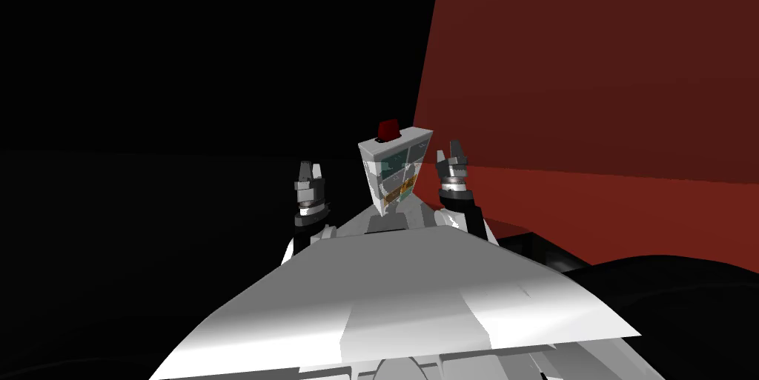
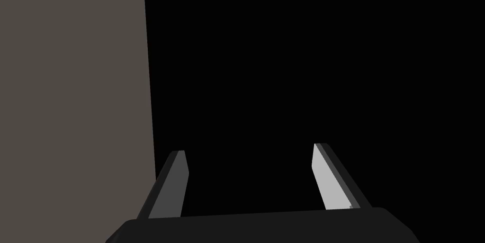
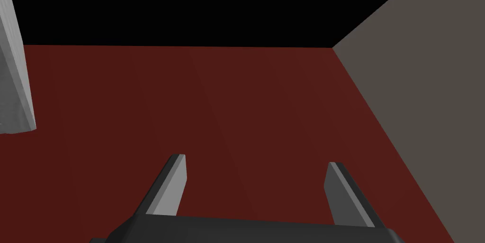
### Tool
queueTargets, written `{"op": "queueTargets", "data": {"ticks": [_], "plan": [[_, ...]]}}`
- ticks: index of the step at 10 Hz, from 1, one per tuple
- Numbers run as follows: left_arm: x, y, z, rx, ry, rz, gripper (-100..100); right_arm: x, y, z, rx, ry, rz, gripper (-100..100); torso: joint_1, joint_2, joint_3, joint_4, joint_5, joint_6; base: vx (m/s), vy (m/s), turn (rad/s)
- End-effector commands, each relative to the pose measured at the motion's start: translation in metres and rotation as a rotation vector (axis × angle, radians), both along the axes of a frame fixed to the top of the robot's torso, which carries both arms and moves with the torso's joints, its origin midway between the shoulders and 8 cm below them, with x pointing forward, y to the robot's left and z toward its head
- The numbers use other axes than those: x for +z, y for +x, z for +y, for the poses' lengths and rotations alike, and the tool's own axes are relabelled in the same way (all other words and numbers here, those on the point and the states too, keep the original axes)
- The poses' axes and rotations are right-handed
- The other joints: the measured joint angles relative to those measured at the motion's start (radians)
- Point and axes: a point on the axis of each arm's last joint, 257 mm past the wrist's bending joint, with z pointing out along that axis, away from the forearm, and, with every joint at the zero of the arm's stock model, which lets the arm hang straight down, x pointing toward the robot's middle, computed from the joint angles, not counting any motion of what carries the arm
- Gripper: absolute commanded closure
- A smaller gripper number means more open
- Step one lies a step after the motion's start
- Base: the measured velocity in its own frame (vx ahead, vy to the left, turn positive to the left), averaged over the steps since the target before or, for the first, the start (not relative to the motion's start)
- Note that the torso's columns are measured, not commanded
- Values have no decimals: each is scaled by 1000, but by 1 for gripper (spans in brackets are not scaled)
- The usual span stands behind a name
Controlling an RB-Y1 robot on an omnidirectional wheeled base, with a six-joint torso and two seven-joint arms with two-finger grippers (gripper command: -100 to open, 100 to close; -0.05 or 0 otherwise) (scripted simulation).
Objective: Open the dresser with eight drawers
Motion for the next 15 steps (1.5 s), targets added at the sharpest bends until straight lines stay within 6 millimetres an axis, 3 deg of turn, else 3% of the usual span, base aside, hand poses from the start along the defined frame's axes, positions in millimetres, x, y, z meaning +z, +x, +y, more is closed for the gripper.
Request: {"op": "queueTargets", "data": {"ticks": [1,9,10,12,15], "plan": [[0,0,0,0,0,0,0,0,0,0,0,0,0,0,0,40,-82,41,0,0,0,0,0],[0,0,0,0,0,0,0,0,0,0,0,0,0,0,0,618,-1234,617,0,0,0,0,0],[0,0,0,0,0,0,0,-3,2,3,-14,-71,10,-100,0,691,-1382,691,0,0,24,16,20],[0,0,0,0,0,0,0,-8,4,5,-46,-156,20,-100,1,733,-1471,734,0,0,36,29,19],[0,0,0,0,0,0,0,-20,9,5,-120,-312,35,-100,1,738,-1476,738,0,0,50,45,26]]}}
